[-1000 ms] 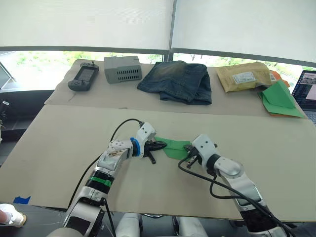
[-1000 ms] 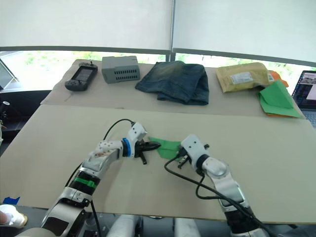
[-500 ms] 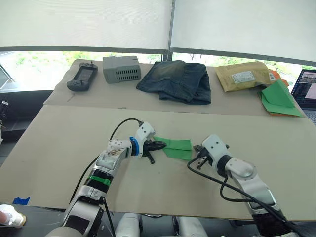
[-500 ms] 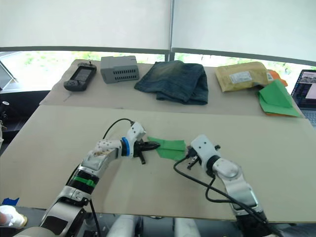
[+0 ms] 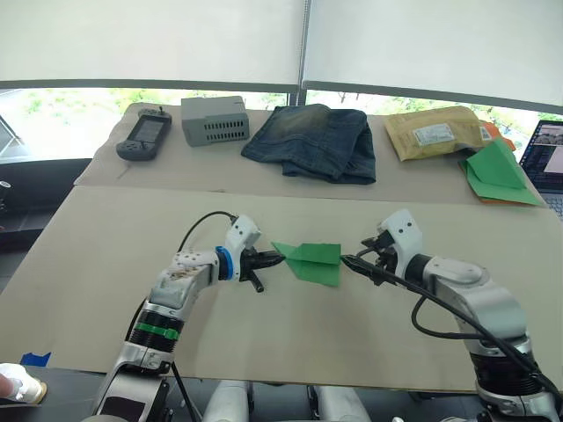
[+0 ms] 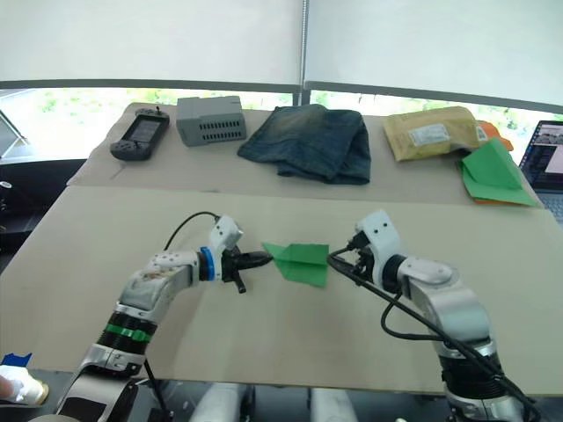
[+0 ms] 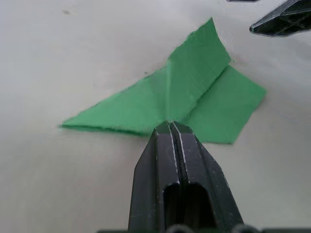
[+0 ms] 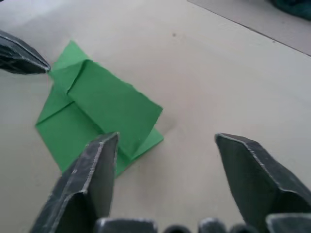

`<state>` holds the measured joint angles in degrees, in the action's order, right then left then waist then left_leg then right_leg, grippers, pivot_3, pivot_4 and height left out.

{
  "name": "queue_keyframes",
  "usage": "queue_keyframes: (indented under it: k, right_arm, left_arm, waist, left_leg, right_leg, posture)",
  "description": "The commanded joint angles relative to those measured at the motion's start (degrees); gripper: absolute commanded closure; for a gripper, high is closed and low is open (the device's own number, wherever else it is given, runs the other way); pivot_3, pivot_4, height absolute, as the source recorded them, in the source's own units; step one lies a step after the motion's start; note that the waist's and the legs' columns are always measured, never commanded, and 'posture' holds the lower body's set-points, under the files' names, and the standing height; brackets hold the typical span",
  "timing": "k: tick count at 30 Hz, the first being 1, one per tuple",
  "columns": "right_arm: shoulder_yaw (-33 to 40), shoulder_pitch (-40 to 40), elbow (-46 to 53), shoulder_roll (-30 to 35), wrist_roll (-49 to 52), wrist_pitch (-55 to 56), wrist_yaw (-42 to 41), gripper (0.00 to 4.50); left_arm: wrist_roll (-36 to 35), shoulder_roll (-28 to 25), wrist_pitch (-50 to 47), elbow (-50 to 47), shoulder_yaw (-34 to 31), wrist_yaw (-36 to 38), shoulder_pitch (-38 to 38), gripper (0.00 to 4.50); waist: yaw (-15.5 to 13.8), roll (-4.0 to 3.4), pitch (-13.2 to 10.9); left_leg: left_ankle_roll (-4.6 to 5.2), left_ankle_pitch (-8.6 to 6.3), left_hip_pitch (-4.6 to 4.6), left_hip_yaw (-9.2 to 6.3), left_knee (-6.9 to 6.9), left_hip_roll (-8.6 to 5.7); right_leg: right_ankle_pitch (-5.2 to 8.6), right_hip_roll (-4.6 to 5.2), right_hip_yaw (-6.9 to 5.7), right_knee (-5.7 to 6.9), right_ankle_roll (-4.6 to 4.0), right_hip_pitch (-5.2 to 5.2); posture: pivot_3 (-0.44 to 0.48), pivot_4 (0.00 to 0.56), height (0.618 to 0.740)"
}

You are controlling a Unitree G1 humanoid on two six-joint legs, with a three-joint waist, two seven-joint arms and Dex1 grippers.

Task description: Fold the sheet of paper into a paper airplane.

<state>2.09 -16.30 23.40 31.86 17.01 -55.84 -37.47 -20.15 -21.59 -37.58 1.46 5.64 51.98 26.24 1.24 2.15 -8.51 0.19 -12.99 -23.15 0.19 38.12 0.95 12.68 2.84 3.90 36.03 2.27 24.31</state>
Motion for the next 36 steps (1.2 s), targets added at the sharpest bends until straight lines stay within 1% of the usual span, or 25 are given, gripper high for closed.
queue_keyframes:
  k: [1, 3, 5, 10, 11, 15, 18, 22, 26, 31, 33, 35, 36]
  right_arm:
    - [3.9, -2.1, 1.6, 0.5, 4.1, -3.8, -0.1, 0.0]
    - [4.9, -3.0, 0.2, 0.1, 6.0, -5.2, 0.1, 0.0]
    - [5.8, -4.3, -2.1, -0.6, 8.1, -6.8, -0.1, 0.0]
    - [7.2, -8.6, -11.0, -3.2, 12.6, -10.7, -0.1, 0.0]
    - [7.0, -9.4, -13.1, -3.3, 12.7, -10.5, -0.4, 0.0]
    - [5.5, -12.2, -20.8, -3.5, 13.1, -8.7, -2.5, 0.0]
    - [6.6, -14.3, -26.2, -4.7, 14.6, -9.7, -4.0, 0.0]
    - [8.0, -15.7, -29.3, -5.0, 18.4, -12.1, -6.4, 0.0]
    - [5.7, -15.5, -30.1, -4.0, 19.4, -11.8, -8.8, 1.13]
    - [4.7, -15.5, -30.6, -4.8, 19.9, -10.6, -10.6, 2.96]
    - [4.4, -15.4, -30.6, -5.1, 20.0, -10.0, -11.3, 3.54]
    - [4.0, -15.4, -29.5, -5.1, 19.6, -8.0, -12.2, 4.32]
    - [4.3, -15.6, -28.8, -5.3, 20.1, -7.6, -12.5, 4.46]
  left_arm:
    - [-5.0, -2.7, -5.1, -8.4, -4.4, -0.7, 2.3, 3.96]
    - [-5.4, -5.1, -6.6, -10.0, -4.6, -0.4, 1.9, 3.36]
    - [-5.5, -7.4, -7.1, -10.9, -4.8, -0.2, 0.8, 2.65]
    - [-3.9, -10.8, -5.6, -12.2, -4.1, -1.3, -2.3, 0.93]
    - [-4.2, -11.2, -5.7, -12.8, -4.0, -1.0, -3.1, 0.68]
    - [-4.7, -10.8, -4.3, -14.7, -4.3, -2.3, -5.0, 0.68]
    - [-5.2, -10.5, -5.3, -16.8, -3.9, -3.3, -6.3, 0.68]
    - [-4.9, -10.9, -5.5, -17.4, -4.0, -4.6, -8.0, 0.68]
    - [-5.2, -11.0, -5.9, -16.9, -4.8, -5.7, -8.7, 0.64]
    - [-4.8, -11.1, -5.2, -15.3, -4.9, -6.2, -8.6, 0.64]
    - [-5.0, -11.0, -5.6, -14.6, -5.1, -6.4, -8.5, 0.64]
    - [-5.1, -11.0, -5.4, -14.0, -5.2, -6.3, -8.3, 0.64]
    - [-5.1, -11.2, -5.3, -13.8, -5.3, -6.3, -8.3, 0.64]
  waist:
    - [-0.1, -0.01, 0.0]
    - [-0.2, -0.01, 0.0]
    - [-0.1, -0.01, 0.0]
    - [0.2, 0.01, -0.1]
    - [0.2, -0.01, -0.1]
    - [0.0, 0.0, -0.2]
    - [-0.1, 0.02, -0.2]
    - [0.0, 0.01, -0.2]
    - [0.0, 0.0, -0.2]
    - [0.0, 0.0, -0.2]
    - [0.0, 0.0, -0.2]
    - [0.1, 0.0, -0.2]
    - [0.1, 0.0, -0.2]
  left_leg:
    - [0.0, 0.0, -0.03, 0.0, 0.0, -0.02]
    - [0.0, 0.0, -0.02, 0.01, 0.0, -0.04]
    - [0.02, -0.02, -0.02, 0.02, -0.01, -0.06]
    - [0.03, -0.02, -0.01, 0.04, -0.01, -0.04]
    - [0.03, -0.02, 0.0, 0.05, -0.01, -0.01]
    - [0.03, -0.02, -0.04, 0.06, -0.01, -0.05]
    - [0.03, -0.02, -0.06, 0.07, -0.01, -0.08]
    - [0.03, -0.02, -0.05, 0.06, -0.01, -0.06]
    - [0.03, -0.02, -0.05, 0.06, -0.01, -0.06]
    - [0.03, -0.02, -0.04, 0.07, -0.01, -0.06]
    - [0.03, -0.02, -0.04, 0.07, -0.01, -0.06]
    - [0.03, -0.02, -0.04, 0.06, -0.01, -0.06]
    - [0.03, -0.02, -0.04, 0.06, -0.01, -0.06]
  right_leg:
    - [0.0, 0.03, 0.0, -0.03, 0.0, 0.01]
    - [0.0, 0.04, -0.01, -0.07, 0.0, -0.01]
    - [0.0, 0.05, 0.0, -0.09, 0.0, -0.01]
    - [-0.01, 0.04, 0.0, -0.08, -0.01, 0.0]
    - [-0.01, 0.03, 0.0, -0.08, -0.02, 0.0]
    - [-0.16, 0.06, 0.0, -0.1, -0.27, 0.01]
    - [-0.24, 0.09, -0.02, -0.13, -0.39, 0.01]
    - [-0.26, 0.08, -0.02, -0.12, -0.41, 0.01]
    - [-0.26, 0.07, -0.02, -0.11, -0.41, 0.0]
    - [-0.26, 0.07, -0.02, -0.12, -0.41, 0.0]
    - [-0.26, 0.07, -0.02, -0.12, -0.41, 0.0]
    - [-0.26, 0.06, -0.02, -0.11, -0.41, 0.01]
    - [-0.26, 0.06, -0.02, -0.11, -0.41, 0.01]
  posture:
    - [0.0, 0.15, 0.74]
    - [0.0, 0.15, 0.74]
    - [0.0, 0.15, 0.74]
    - [0.0, 0.15, 0.74]
    - [0.0, 0.15, 0.74]
    - [0.0, 0.15, 0.74]
    - [0.0, 0.15, 0.74]
    - [0.0, 0.15, 0.74]
    - [0.0, 0.15, 0.74]
    - [0.0, 0.15, 0.74]
    - [0.0, 0.15, 0.74]
    - [0.0, 0.15, 0.74]
    - [0.0, 0.15, 0.74]
